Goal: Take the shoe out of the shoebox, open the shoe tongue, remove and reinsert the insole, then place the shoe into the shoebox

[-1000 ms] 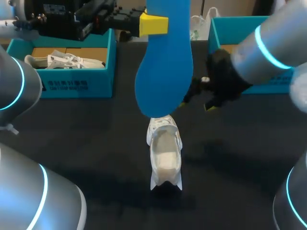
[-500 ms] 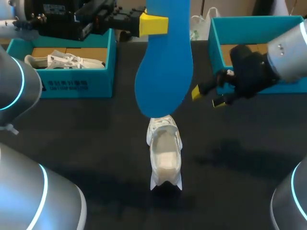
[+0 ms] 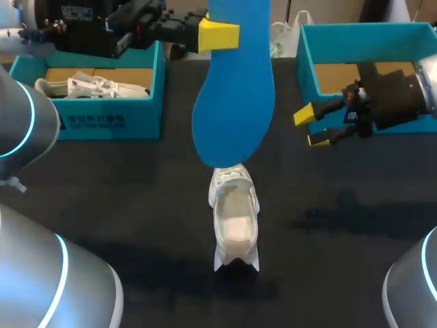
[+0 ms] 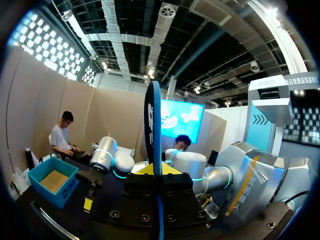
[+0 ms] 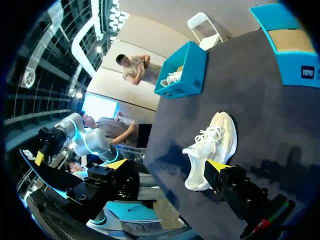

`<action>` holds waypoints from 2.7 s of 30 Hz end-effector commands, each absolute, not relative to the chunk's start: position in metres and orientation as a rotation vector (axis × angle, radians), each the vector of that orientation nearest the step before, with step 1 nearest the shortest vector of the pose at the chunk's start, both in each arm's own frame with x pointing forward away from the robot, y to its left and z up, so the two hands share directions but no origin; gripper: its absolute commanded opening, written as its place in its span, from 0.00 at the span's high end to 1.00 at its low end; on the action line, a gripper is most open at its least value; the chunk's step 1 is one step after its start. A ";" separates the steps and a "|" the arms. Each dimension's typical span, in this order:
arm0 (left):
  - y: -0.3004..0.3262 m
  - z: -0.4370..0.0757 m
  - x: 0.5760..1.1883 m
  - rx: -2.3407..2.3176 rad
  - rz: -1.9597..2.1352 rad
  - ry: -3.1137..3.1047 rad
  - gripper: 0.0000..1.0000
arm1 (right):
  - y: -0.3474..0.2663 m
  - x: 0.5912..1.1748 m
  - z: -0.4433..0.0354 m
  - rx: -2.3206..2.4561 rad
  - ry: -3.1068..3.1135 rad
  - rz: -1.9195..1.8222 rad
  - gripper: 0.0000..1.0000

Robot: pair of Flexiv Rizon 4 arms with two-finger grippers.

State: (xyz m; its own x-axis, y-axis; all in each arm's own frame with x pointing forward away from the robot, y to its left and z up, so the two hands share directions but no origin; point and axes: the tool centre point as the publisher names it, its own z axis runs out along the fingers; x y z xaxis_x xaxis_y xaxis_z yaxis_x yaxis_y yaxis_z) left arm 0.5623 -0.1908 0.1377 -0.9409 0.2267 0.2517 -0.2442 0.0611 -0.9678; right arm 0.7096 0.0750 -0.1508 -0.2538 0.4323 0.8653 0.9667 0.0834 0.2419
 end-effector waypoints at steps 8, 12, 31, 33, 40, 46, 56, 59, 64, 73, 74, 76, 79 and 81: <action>-0.184 0.131 0.564 -0.304 2.089 -2.039 1.00 | 0.075 0.705 -0.147 -1.323 -1.660 -1.140 0.00; -0.177 0.119 0.572 -0.664 2.240 -2.118 1.00 | 0.075 0.702 -0.142 -1.302 -1.618 -1.165 0.00; -0.155 0.092 0.599 -1.732 2.228 -2.327 1.00 | 0.085 0.704 -0.133 -1.253 -1.544 -1.197 0.00; -0.155 0.092 0.599 -1.732 2.228 -2.327 1.00 | 0.085 0.704 -0.133 -1.253 -1.544 -1.197 0.00; -0.154 0.072 0.603 -2.328 2.239 -2.237 1.00 | 0.089 0.707 -0.126 -1.185 -1.405 -1.249 0.00; -0.153 0.038 0.612 -2.776 2.185 -2.093 1.00 | 0.098 0.711 -0.115 -1.134 -1.367 -1.253 0.00; -0.149 0.019 0.616 -2.999 2.276 -1.949 1.00 | 0.102 0.713 -0.110 -1.084 -1.340 -1.273 0.00; -0.149 0.019 0.616 -2.999 2.276 -1.949 1.00 | 0.102 0.713 -0.110 -1.084 -1.340 -1.273 0.00; -0.149 0.019 0.616 -2.999 2.276 -1.949 1.00 | 0.102 0.713 -0.110 -1.084 -1.340 -1.273 0.00; -0.153 -0.029 0.641 -2.991 2.094 -2.206 1.00 | 0.102 0.713 -0.110 -1.084 -1.340 -1.273 0.00; -0.152 -0.034 0.644 -2.946 2.169 -2.180 1.00 | 0.102 0.713 -0.110 -1.084 -1.340 -1.273 0.00; -0.153 -0.045 0.650 -2.992 2.061 -2.203 1.00 | 0.102 0.713 -0.110 -1.084 -1.340 -1.273 0.00; -0.155 -0.057 0.658 -3.004 2.008 -2.210 1.00 | 0.102 0.713 -0.110 -1.084 -1.340 -1.273 0.00; -0.157 -0.065 0.664 -3.005 2.006 -2.210 1.00 | 0.102 0.713 -0.110 -1.084 -1.340 -1.273 0.00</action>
State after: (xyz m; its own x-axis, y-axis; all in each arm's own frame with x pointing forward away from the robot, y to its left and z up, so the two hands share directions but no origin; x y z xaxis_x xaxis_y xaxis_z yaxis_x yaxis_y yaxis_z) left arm 0.6556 -0.1519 -0.0569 0.2714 0.1309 -0.9535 0.9623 -0.0565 0.2661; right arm 0.7130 0.1006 -0.1102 -0.1472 -0.0131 0.9890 0.9870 0.0630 0.1477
